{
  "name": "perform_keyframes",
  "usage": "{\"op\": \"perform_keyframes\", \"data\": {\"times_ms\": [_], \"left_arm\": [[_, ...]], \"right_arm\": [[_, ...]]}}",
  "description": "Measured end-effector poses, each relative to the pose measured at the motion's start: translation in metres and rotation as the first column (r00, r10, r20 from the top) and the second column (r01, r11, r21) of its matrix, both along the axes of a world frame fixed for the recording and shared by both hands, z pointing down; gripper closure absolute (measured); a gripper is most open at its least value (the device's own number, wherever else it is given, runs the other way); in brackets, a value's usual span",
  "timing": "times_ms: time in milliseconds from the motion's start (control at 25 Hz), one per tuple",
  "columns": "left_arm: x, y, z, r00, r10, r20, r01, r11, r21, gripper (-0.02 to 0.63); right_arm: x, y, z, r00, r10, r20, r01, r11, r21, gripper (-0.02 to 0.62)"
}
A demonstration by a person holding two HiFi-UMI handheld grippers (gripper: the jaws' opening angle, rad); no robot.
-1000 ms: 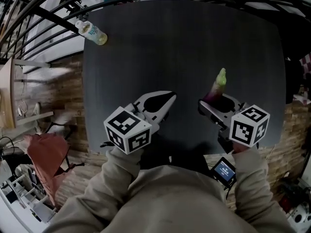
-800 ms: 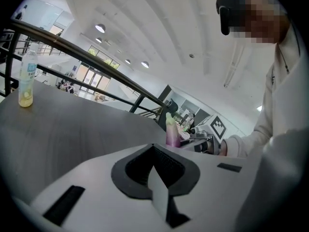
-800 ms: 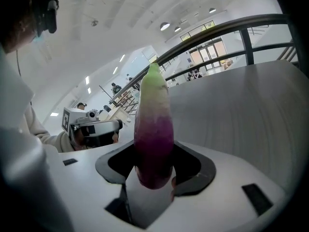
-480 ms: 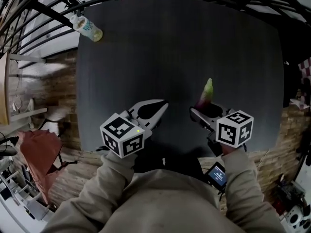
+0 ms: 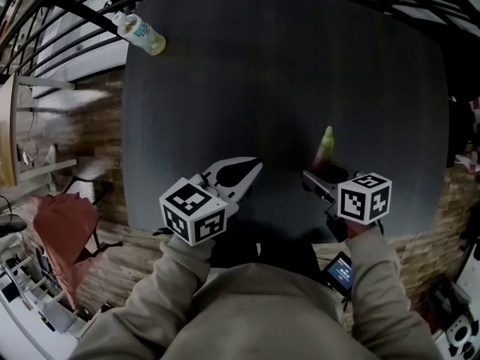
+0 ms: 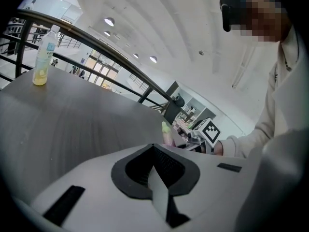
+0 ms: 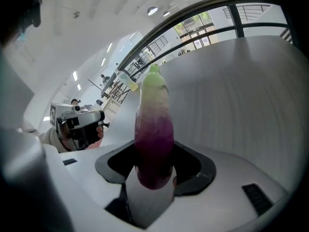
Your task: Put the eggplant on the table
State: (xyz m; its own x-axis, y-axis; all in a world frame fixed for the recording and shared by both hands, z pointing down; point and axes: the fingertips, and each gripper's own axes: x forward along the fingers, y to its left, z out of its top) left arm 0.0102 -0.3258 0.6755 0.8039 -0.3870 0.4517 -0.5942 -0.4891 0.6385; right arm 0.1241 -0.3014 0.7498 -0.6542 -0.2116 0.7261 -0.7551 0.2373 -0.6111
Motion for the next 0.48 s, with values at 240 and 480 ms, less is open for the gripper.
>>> {"op": "perform_keyframes", "data": {"times_ms": [240,480], "left_arm": [[-0.001,0.002,0.010,1.000,0.000,-0.007,0.000,1.000,-0.016,0.603],[-0.005,0.003,0.013,1.000,-0.001,-0.002,0.001,1.000,-0.025,0.603]], "right_arm": [[0.001,0.003,0.022,1.000,0.006,-0.015,-0.007,0.999,-0.053,0.360],[0.003,0.009,0.030,1.000,-0.005,-0.011,0.004,0.994,-0.108,0.360]]}}
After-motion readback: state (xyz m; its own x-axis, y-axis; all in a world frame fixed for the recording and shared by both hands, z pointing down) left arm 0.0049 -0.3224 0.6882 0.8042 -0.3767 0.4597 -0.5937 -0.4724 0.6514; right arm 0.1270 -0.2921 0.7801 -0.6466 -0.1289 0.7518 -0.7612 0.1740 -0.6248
